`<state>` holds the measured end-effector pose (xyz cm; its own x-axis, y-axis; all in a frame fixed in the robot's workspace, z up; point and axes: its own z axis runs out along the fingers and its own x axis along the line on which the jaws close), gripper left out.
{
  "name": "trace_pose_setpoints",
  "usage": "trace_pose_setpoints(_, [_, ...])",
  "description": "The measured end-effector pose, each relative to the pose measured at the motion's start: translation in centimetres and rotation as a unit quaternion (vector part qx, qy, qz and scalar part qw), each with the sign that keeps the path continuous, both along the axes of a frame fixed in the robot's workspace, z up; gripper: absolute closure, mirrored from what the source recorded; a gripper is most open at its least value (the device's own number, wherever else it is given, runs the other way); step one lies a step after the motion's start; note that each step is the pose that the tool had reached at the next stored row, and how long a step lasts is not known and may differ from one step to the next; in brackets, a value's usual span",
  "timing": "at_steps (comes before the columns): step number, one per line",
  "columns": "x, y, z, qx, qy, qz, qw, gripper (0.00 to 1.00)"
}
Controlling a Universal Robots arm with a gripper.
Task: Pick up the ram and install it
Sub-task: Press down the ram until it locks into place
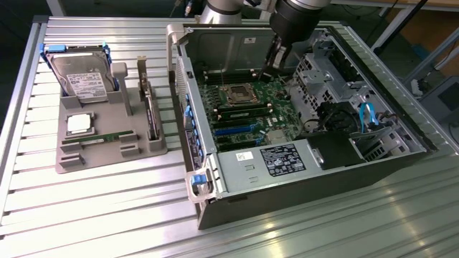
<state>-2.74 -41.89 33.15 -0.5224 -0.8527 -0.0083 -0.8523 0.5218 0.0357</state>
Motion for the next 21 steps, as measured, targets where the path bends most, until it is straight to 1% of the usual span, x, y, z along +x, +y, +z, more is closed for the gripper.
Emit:
trace_pose_setpoints(5, [0.0,0.0,0.0,0.0,0.0,-0.02,0.9998,0.9])
trace_pose_setpoints(8, [0.0,0.0,0.0,0.0,0.0,-0.036,0.9994,0.9])
trace_pose_setpoints(11, [0.0,0.0,0.0,0.0,0.0,-0.058,0.9983,0.9])
trace_pose_setpoints(13, [0.0,0.0,0.0,0.0,0.0,-0.074,0.9972,0.9])
trace_pose_setpoints(16, [0.0,0.0,0.0,0.0,0.0,-0.086,0.9963,0.9])
trace_pose_setpoints(17, [0.0,0.0,-0.01,0.0,0.0,-0.094,0.9956,0.9])
trace_pose_setpoints(19, [0.0,0.0,-0.01,0.0,0.0,-0.103,0.9947,0.9])
trace_pose_setpoints(21, [0.0,0.0,-0.01,0.0,0.0,-0.114,0.9935,0.9])
